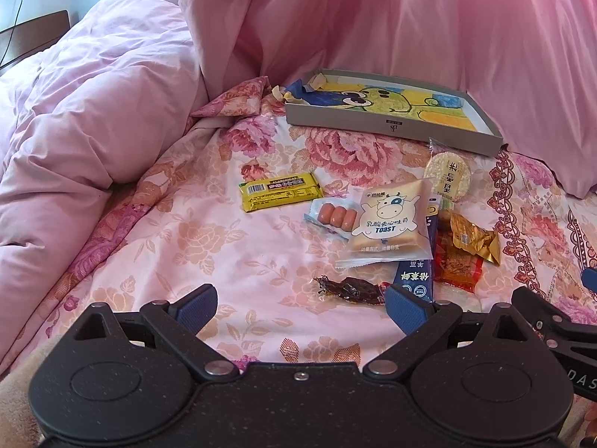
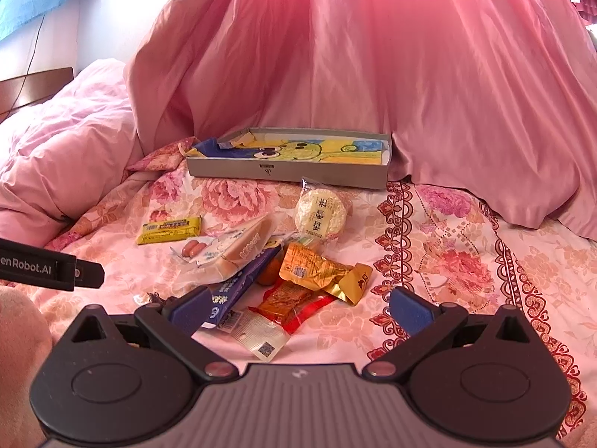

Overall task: Organize snacks
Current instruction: 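Grasp the blue Ca milk stick with left tool while right tool grasps gold pouch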

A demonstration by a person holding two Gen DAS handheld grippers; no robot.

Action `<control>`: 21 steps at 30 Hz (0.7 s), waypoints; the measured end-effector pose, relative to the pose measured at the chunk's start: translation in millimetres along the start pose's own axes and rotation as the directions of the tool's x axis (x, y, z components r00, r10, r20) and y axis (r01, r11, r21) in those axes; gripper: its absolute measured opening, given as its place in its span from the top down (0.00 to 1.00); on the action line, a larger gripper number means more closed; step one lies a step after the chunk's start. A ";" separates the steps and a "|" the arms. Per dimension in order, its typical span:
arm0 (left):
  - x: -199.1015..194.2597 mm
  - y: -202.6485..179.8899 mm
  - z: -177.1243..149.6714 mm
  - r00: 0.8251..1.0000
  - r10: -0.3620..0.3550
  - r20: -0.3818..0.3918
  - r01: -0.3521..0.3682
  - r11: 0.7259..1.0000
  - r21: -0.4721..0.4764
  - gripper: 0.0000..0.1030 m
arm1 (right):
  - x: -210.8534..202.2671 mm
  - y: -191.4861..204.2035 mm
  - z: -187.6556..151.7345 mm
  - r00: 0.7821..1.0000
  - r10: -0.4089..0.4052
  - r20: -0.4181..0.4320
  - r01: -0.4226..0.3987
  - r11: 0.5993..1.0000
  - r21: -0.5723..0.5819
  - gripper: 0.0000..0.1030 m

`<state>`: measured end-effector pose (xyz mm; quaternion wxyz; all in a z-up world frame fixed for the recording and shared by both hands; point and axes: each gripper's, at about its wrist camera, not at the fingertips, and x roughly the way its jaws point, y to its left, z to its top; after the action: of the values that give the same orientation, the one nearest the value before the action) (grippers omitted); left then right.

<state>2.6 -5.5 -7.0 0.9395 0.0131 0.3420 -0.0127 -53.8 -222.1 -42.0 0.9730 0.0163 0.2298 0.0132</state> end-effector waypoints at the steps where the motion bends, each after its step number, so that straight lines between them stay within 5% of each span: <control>1: 1.0 0.3 0.5 1.000 -0.002 -0.005 0.002 1.000 -0.001 0.06 | 0.9 0.0 -0.6 1.000 -0.005 -0.007 0.005 1.000 -0.002 0.00; 10: 12.1 -0.2 4.1 0.999 -0.034 -0.027 0.034 0.999 0.000 0.06 | 3.4 -1.0 3.7 0.999 -0.036 -0.037 0.034 0.999 -0.038 0.00; 21: 38.1 -0.4 10.6 0.994 -0.096 -0.056 0.095 0.995 -0.022 0.06 | 36.8 -18.9 18.1 0.990 0.055 -0.131 -0.078 0.981 -0.177 0.00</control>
<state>38.6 -6.8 -23.4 0.9278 -0.0122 0.3689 -0.0538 -12.4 -240.2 -43.0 0.9531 -0.0658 0.2874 0.0677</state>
